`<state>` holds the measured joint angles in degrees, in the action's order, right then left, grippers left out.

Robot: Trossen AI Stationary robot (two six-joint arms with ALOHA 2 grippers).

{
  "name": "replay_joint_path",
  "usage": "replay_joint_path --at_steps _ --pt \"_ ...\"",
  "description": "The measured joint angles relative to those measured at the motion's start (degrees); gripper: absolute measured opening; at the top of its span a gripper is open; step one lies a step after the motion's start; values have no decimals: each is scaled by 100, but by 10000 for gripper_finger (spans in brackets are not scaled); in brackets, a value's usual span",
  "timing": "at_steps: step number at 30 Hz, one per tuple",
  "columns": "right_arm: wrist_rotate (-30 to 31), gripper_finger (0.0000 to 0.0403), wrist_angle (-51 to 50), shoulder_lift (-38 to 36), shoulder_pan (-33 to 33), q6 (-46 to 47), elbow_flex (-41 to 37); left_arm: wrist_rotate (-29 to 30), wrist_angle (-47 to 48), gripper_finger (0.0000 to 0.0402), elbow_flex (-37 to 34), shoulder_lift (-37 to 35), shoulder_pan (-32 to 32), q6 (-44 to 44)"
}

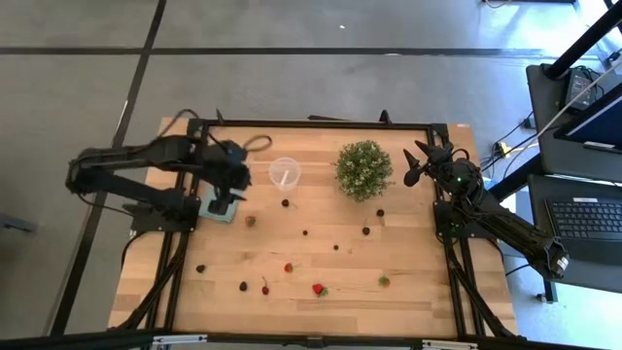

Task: Pick and placing Produce into tupperware
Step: Put the red strawberry into the transparent container

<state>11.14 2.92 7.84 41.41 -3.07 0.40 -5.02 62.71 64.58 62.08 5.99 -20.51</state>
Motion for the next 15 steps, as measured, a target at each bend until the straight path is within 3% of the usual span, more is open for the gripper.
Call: replay_joint_path --at_steps 6,15 --pt "-2 239 0 -2 0 2 -2 -3 195 193 0 706 -342 -230" --pt "-2 239 -2 -2 0 0 0 17 -59 190 0 1381 -397 241"
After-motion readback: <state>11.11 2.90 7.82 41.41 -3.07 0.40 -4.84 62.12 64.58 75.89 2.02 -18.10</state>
